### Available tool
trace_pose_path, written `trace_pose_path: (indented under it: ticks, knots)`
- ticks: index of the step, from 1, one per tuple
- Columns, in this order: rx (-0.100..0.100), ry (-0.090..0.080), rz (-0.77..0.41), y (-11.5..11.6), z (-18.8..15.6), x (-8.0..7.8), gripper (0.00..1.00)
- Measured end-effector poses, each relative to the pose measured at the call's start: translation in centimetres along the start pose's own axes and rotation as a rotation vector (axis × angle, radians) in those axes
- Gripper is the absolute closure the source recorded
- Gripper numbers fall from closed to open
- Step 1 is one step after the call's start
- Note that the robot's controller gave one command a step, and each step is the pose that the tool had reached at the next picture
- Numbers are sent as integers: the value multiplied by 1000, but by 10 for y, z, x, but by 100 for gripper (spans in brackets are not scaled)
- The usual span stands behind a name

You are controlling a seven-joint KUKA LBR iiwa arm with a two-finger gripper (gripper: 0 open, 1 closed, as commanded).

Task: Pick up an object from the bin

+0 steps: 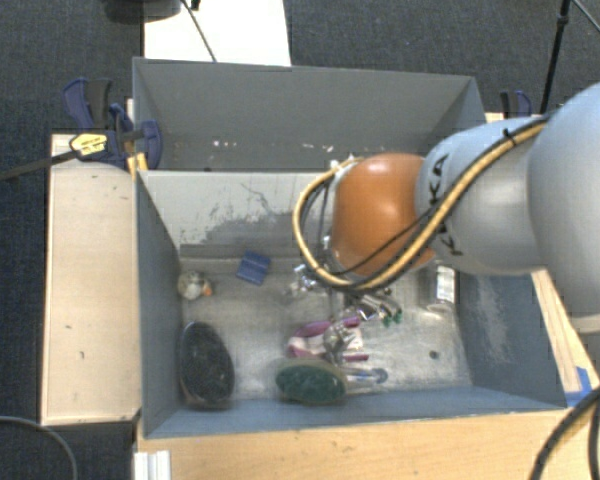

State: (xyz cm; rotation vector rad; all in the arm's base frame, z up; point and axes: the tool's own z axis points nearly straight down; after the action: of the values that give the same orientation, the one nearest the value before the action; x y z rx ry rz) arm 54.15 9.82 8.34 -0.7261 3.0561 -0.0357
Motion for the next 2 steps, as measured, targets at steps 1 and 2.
trace_pose_path:
  ticks: [1,2]
  knots:
    - [-1,0,8,-1,0,0,100]
    - [-1,-2,8,-1,0,0,0]
